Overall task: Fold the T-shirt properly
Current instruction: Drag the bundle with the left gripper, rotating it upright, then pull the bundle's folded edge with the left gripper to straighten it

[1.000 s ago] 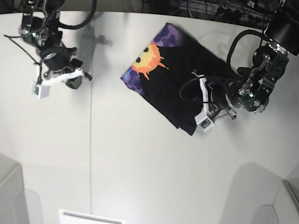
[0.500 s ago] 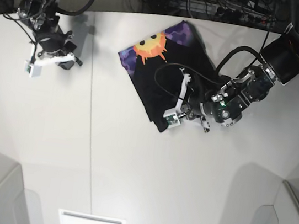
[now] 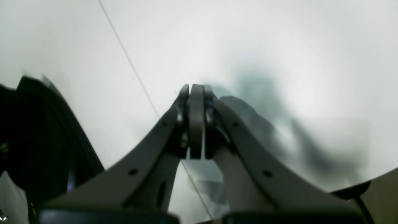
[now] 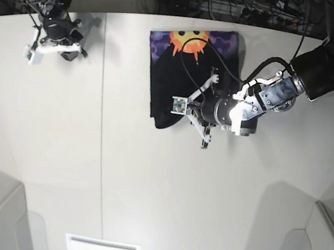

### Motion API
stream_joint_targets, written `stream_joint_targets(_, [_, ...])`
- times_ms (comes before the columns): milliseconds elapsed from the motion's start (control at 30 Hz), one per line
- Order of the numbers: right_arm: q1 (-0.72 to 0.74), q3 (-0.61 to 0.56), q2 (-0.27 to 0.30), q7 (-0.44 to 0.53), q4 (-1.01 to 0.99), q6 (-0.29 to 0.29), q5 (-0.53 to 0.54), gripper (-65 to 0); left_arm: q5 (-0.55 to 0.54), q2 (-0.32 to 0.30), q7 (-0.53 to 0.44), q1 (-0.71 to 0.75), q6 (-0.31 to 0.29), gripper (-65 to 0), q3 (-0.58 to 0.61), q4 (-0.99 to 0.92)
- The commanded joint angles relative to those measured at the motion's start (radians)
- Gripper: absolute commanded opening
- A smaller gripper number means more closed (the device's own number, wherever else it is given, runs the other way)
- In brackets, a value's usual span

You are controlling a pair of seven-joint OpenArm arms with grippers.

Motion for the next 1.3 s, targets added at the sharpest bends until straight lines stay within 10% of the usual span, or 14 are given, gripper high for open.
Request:
stream_joint_targets(0, [0.001, 0.006, -0.015, 0.020, 0.018, 0.010, 0.004, -65.0, 0.078, -0.012, 0.045, 0.017, -0.046, -65.0, 0.009, -0.011])
stream_joint_targets(667, [0.010, 0.002, -0.045, 0.021, 0.017, 0.010, 0.003, -65.0, 0.136, -0.003, 0.010, 0.043, -0.046, -65.0, 0.009, -0.011])
stream_joint_targets(1267, [0.002, 0.008, -0.042, 0.021, 0.017, 0.010, 0.003, -65.0, 0.136, 0.151, 0.099, 0.043, -0.046, -65.0, 0.008, -0.133])
